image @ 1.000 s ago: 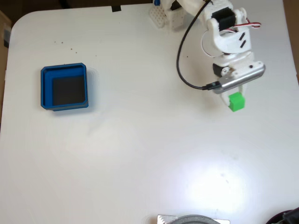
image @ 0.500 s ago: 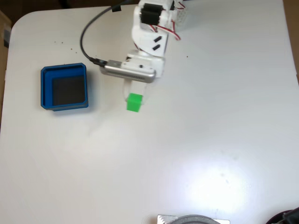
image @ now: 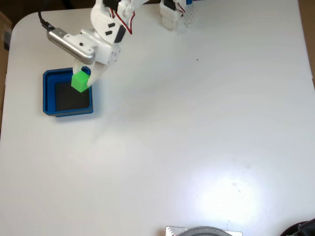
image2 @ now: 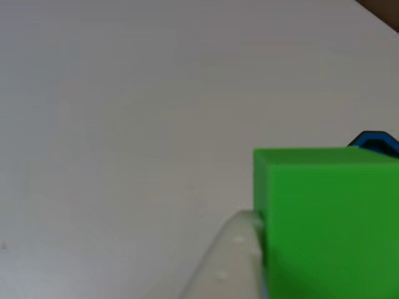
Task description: Pick up green cube and drop it in the blue box
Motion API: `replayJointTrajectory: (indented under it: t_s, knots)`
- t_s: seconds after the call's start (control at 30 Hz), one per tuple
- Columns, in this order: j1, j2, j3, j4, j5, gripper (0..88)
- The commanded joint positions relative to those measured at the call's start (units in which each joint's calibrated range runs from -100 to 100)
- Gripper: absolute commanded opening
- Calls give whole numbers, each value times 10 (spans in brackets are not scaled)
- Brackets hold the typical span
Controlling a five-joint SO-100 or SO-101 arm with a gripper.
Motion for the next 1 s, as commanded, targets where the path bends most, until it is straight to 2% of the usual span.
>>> replayJointTrajectory:
  t_s: [0.0, 0.5, 0.97]
  knots:
    - [24, -41, -1, 0, -1, 14]
    - [107, -40, -1, 0, -1, 14]
    - [107, -11, -1, 0, -1, 14]
